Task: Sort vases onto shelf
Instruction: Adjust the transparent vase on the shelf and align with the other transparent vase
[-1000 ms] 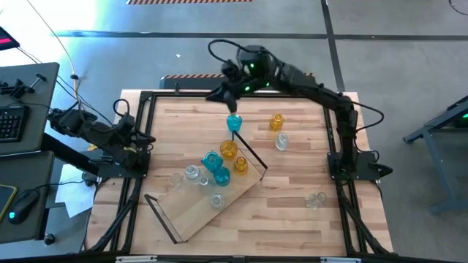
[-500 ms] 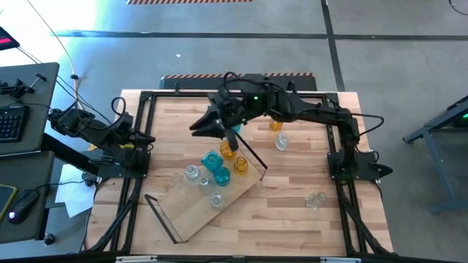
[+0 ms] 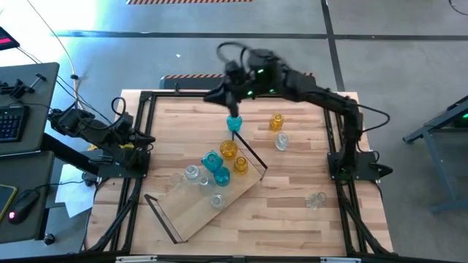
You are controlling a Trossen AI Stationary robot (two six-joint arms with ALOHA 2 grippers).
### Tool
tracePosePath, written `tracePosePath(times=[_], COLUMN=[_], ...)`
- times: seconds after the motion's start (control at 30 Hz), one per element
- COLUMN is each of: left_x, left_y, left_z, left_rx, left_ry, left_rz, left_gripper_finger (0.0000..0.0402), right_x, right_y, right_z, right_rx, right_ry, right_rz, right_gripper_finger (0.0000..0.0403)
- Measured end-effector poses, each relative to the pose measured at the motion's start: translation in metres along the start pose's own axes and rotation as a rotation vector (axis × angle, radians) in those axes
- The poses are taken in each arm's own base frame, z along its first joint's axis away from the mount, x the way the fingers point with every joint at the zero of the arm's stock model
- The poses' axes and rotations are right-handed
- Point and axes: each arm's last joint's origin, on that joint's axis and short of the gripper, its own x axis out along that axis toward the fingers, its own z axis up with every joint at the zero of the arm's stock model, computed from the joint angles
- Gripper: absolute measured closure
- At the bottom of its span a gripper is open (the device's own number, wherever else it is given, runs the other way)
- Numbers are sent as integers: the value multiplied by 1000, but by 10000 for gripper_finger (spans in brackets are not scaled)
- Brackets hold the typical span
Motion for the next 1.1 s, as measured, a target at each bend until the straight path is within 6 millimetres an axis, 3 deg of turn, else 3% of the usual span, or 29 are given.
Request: tracePosePath(times=[0.1, 0.27, 0.37, 0.47, 0.57, 0.73, 0.87, 0.97, 1.1], left_x=[0, 0, 0, 0, 0, 0, 0, 0, 0], left_y=[0, 0, 0, 1, 1, 2, 2, 2, 2], left_z=[0, 0, 0, 1, 1, 2, 2, 2, 2], left_rx=[0, 16, 17, 10, 7, -28, -56, -87, -114], left_ry=[-1, -2, -6, -21, -36, -54, -56, -57, -58], left_rz=[0, 3, 8, 23, 40, 58, 58, 57, 56], left_gripper_finger=[401, 402, 402, 402, 402, 402, 402, 402, 401], right_x=[-42, -144, -204, -240, -245, -207, -198, -195, -201], right_y=[28, 85, 112, 124, 122, 102, 79, 61, 47], right_z=[21, 39, 34, 16, -10, -57, -101, -139, -174], right_rx=[-36, -114, -126, -83, -1, 24, 77, 189, 325], right_ry=[-85, -198, -236, -174, -35, 131, 190, 198, 75], right_rz=[-110, -411, -549, -611, -630, -688, -753, -759, -689], right_gripper_finger=[329, 329, 329, 329, 329, 329, 329, 329, 329])
